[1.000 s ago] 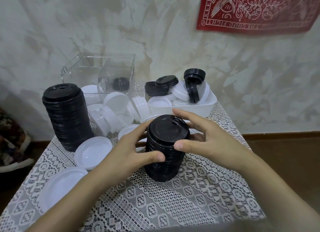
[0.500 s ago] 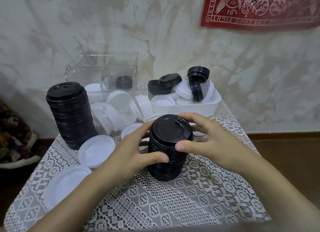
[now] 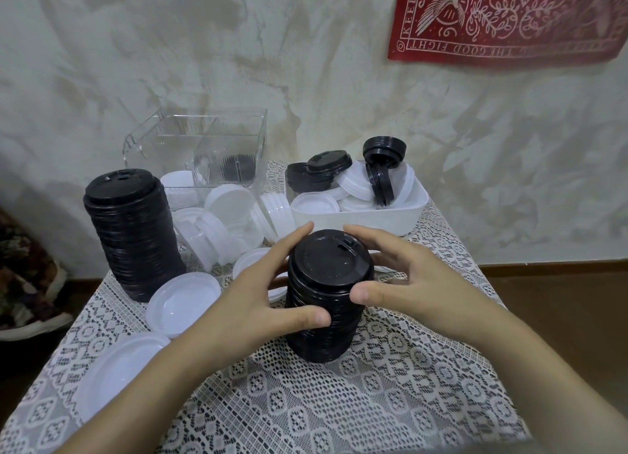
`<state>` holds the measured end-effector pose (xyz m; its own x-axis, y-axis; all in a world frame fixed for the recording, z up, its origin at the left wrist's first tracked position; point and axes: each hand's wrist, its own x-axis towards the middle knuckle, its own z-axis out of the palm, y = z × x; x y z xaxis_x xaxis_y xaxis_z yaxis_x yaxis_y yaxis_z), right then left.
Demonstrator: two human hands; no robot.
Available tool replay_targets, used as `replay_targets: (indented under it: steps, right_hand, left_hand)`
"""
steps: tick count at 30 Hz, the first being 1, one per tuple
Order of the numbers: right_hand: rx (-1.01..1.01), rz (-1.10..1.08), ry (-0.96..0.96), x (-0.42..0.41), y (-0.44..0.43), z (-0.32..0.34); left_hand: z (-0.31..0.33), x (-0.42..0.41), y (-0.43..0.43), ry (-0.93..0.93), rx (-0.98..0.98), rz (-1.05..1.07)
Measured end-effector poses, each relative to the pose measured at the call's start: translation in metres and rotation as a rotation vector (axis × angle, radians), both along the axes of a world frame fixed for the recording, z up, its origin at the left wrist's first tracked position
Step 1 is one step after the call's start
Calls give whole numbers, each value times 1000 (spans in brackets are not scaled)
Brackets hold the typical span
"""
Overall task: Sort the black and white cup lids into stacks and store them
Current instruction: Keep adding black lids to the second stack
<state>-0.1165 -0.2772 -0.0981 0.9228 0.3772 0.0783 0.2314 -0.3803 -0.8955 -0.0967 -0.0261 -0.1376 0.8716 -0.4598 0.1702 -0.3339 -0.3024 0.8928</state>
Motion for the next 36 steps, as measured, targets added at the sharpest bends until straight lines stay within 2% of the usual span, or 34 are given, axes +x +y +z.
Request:
replay_targets:
  steps: [16,21,27,31,36]
  right_hand:
    - [52,15,15,6,-8,-4]
    - [174,33,97,8,-9,0]
    - [133,-51,135,36,-21,0]
    - [63,-211,25,72,-22,2]
    - [-196,-369,-258,132,-13,11]
  left_hand:
    - [5,-1,-7,-12,-19,42]
    - [4,-2,-8,-9,-26,54]
    - [4,-3,-8,-4,-55,53]
    - [2,-2,-8,7,-72,59]
    - [1,-2,-8,11,-78,59]
